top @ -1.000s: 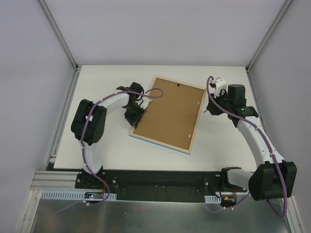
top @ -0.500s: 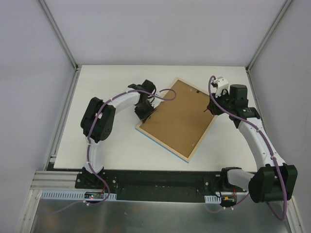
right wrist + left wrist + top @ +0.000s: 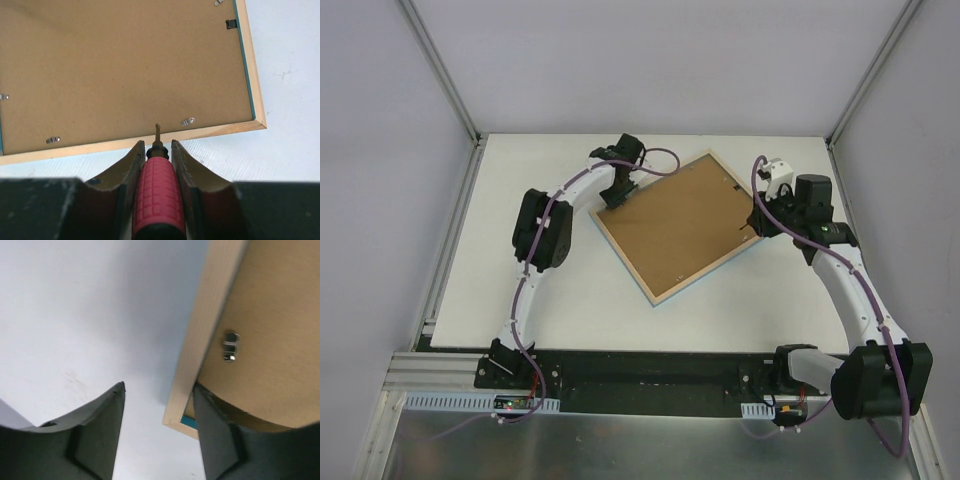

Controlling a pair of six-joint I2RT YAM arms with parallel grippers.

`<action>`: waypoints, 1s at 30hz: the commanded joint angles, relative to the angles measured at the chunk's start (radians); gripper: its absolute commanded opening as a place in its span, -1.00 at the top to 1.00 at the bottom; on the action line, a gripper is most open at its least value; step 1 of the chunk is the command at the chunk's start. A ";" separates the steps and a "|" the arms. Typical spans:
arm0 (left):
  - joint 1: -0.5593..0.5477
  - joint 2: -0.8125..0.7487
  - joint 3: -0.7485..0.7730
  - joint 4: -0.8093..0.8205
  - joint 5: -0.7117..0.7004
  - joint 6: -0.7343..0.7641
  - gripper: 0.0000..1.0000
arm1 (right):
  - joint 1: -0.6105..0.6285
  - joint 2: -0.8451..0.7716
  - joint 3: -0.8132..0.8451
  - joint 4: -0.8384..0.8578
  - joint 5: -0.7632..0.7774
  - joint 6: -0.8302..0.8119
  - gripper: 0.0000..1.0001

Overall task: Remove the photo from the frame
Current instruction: Adjust the photo frame at the center of the board.

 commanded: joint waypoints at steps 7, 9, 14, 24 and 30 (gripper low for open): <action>0.033 -0.137 0.094 0.026 -0.032 -0.111 -0.36 | -0.018 -0.044 -0.009 0.043 -0.036 0.022 0.98; 0.020 -0.226 -0.003 0.026 0.031 -0.140 -0.39 | -0.018 -0.042 -0.012 0.044 -0.044 0.024 0.98; -0.012 -0.394 -0.254 0.021 0.154 -0.218 -0.43 | -0.018 -0.034 -0.013 0.052 -0.052 0.026 0.98; 0.016 -0.425 -0.421 0.009 0.366 -0.488 -0.43 | -0.017 -0.043 -0.016 0.052 -0.061 0.032 0.99; 0.026 -0.391 -0.412 0.009 0.374 -0.620 -0.43 | -0.020 -0.059 -0.025 0.060 -0.069 0.032 0.98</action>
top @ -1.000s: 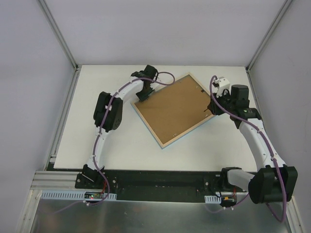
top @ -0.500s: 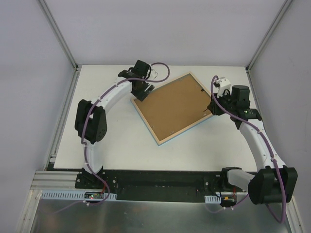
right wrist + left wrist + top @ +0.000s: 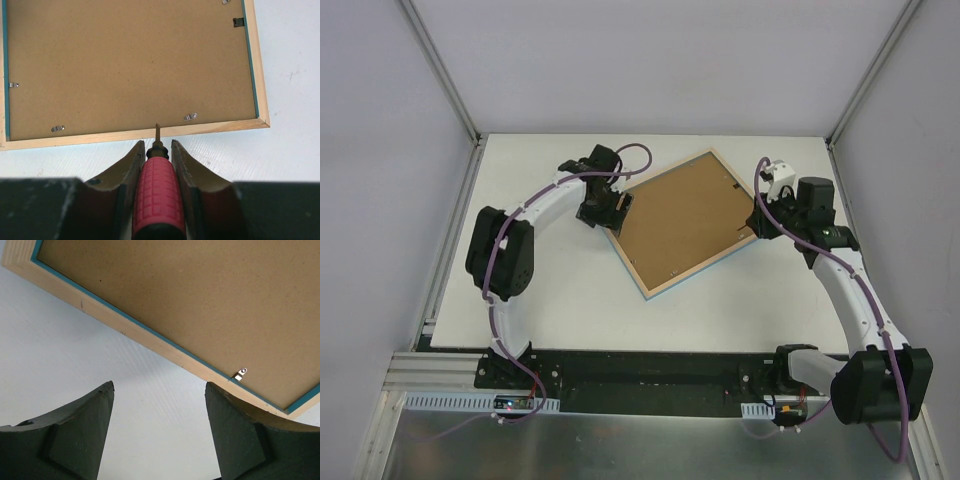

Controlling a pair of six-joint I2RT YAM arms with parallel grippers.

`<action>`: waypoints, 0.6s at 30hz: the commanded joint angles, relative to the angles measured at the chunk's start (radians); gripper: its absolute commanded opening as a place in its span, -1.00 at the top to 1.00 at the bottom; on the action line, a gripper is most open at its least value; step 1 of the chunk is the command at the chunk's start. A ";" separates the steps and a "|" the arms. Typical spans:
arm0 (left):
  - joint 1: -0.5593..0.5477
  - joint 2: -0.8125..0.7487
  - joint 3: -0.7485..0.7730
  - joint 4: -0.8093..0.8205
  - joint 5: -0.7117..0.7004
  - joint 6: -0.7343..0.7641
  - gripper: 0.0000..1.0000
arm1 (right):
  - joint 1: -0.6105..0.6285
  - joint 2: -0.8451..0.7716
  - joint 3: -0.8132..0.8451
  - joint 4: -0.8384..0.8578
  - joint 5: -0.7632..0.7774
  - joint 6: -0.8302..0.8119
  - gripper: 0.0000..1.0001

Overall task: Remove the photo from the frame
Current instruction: Adjust the photo frame at the center of the board.

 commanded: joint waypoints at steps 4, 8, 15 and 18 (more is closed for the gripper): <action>0.007 0.063 0.027 -0.009 0.059 -0.137 -0.43 | -0.007 -0.037 -0.003 0.043 -0.039 0.010 0.98; 0.007 0.109 0.035 -0.010 0.069 -0.149 -0.41 | -0.007 -0.040 -0.004 0.043 -0.039 0.012 0.98; 0.007 0.152 0.065 -0.010 0.081 -0.160 -0.26 | -0.007 -0.033 -0.004 0.044 -0.042 0.013 0.98; 0.007 0.164 0.073 -0.010 0.089 -0.163 -0.14 | -0.010 -0.031 -0.004 0.044 -0.043 0.012 0.98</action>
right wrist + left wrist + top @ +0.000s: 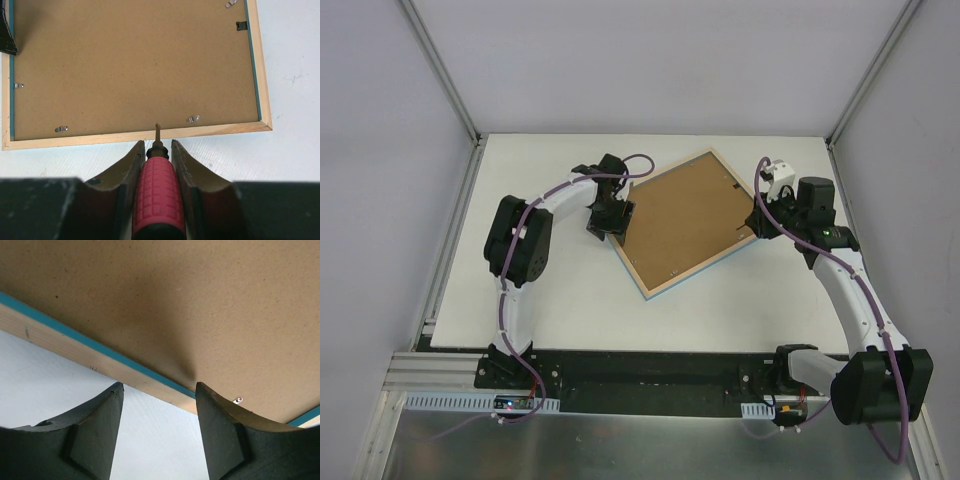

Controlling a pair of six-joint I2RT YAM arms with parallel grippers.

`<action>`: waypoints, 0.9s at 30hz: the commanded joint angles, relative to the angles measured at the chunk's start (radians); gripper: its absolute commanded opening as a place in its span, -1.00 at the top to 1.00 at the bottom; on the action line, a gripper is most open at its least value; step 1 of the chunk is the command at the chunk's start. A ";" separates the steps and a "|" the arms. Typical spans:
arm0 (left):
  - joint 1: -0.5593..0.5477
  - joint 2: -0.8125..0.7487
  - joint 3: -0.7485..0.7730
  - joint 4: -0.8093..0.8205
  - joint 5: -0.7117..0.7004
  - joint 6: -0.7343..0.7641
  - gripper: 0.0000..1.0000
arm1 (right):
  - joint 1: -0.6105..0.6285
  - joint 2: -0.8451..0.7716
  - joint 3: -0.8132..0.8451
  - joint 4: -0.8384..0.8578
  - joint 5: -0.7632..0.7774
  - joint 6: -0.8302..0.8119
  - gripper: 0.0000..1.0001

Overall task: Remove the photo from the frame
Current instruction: Adjust the photo frame at the center of the board.

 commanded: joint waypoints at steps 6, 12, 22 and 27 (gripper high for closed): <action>0.003 0.018 0.033 -0.013 0.025 -0.008 0.13 | -0.007 -0.021 0.000 0.040 -0.033 0.010 0.98; 0.003 0.015 0.022 -0.011 0.011 0.052 0.22 | -0.007 -0.016 0.000 0.040 -0.038 0.010 0.98; 0.066 -0.008 0.017 -0.010 -0.150 0.182 0.22 | -0.009 -0.020 0.000 0.040 -0.044 0.012 0.98; 0.127 0.018 0.062 -0.011 -0.161 0.237 0.22 | -0.007 -0.023 0.000 0.038 -0.049 0.013 0.98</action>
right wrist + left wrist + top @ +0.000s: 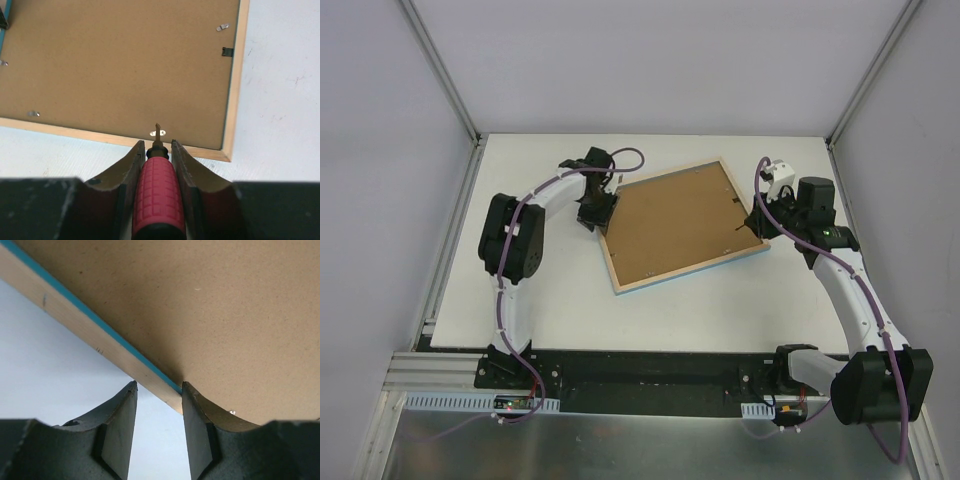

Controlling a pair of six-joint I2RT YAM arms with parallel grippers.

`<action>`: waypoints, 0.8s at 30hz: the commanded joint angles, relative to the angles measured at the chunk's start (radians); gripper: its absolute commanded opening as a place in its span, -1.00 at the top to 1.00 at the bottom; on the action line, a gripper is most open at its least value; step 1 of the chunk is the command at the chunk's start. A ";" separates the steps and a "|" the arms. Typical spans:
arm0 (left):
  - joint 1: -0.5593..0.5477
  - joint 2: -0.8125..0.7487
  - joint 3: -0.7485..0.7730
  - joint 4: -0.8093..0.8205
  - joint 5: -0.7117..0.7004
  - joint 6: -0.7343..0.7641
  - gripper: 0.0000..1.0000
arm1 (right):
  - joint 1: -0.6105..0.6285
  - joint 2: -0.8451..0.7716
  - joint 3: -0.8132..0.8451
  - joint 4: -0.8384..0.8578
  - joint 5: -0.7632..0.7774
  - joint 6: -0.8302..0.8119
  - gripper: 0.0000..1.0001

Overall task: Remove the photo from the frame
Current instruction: Adjust the photo frame at the center of the board.

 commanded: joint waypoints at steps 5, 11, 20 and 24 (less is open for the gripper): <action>0.076 0.050 0.091 -0.018 -0.079 0.187 0.22 | -0.008 -0.026 0.001 0.037 -0.046 0.013 0.98; 0.071 0.070 0.116 -0.018 0.035 0.250 0.21 | -0.008 -0.039 -0.003 0.038 -0.080 0.015 0.98; -0.018 0.075 0.128 -0.018 0.109 0.256 0.26 | -0.005 -0.047 -0.012 0.048 -0.140 0.024 0.98; -0.046 0.110 0.171 -0.017 0.115 0.243 0.32 | -0.005 -0.052 -0.019 0.054 -0.166 0.028 0.98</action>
